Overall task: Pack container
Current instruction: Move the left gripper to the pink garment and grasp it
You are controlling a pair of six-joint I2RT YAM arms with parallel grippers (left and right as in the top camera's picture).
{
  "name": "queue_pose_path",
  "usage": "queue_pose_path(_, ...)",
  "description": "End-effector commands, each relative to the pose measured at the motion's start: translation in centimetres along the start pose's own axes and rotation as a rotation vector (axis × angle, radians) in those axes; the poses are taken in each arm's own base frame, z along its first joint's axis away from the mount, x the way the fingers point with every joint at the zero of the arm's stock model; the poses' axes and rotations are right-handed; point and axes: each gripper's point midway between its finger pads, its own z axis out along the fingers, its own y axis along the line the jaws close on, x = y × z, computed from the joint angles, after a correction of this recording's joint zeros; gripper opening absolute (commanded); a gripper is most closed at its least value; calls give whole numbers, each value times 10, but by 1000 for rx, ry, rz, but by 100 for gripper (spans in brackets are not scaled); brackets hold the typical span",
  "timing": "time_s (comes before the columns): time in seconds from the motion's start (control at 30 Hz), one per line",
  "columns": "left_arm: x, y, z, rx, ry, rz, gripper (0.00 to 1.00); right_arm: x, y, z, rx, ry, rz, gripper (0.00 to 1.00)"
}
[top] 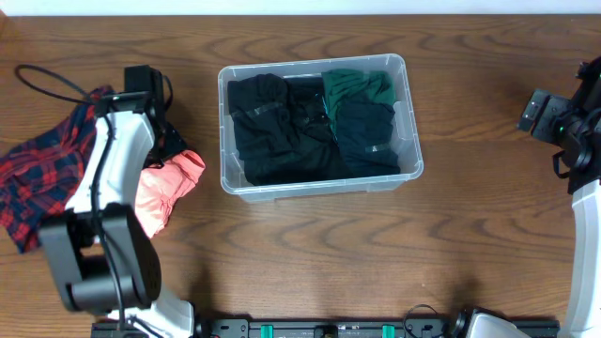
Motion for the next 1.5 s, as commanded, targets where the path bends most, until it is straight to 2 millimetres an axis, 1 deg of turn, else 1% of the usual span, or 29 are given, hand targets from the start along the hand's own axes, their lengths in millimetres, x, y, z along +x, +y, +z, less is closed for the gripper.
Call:
queue_pose_path(0.0, 4, -2, 13, -24, 29, -18, 86, 0, -1, 1, 3, 3, 9, 99)
queue_pose_path(0.07, 6, -5, 19, -20, 42, -18, 87, 0, -1, 1, 3, 3, 9, 99)
queue_pose_path(0.23, 13, -20, 33, 33, 92, -14, 86, 1, -1, 0, 2, 4, 8, 99)
queue_pose_path(0.4, 10, -25, 41, 42, 81, -7, 86, 1, -1, 0, 2, 6, 8, 99)
queue_pose_path(0.53, 10, -27, 44, 48, 73, -10, 86, 1, -1, 0, 2, 6, 8, 99)
queue_pose_path(0.67, 15, -28, 54, 51, 67, -12, 87, 1, -1, 0, 2, 6, 8, 99)
queue_pose_path(0.87, 31, -26, 73, 48, 73, -11, 86, 1, -1, 0, 2, 6, 8, 99)
queue_pose_path(1.0, 42, -23, 81, 39, 86, -6, 86, 1, -1, 0, 2, 6, 8, 99)
queue_pose_path(1.13, 48, -21, 85, 33, 97, -2, 85, 1, -1, 0, 2, 6, 8, 99)
queue_pose_path(1.2, 49, -20, 85, 31, 101, -1, 77, 1, -1, 0, 2, 6, 8, 99)
queue_pose_path(1.23, 49, -20, 84, 30, 102, 0, 70, 1, -1, 0, 2, 6, 8, 99)
queue_pose_path(1.27, 49, -20, 84, 29, 103, 0, 59, 1, -1, 0, 2, 6, 8, 99)
queue_pose_path(1.3, 50, -19, 84, 27, 106, 2, 53, 1, -1, 0, 2, 6, 8, 99)
queue_pose_path(1.33, 51, -19, 84, 26, 109, 3, 50, 1, -1, 0, 2, 6, 8, 99)
queue_pose_path(1.47, 52, -18, 84, 23, 113, 7, 28, 1, -1, 0, 2, 6, 8, 99)
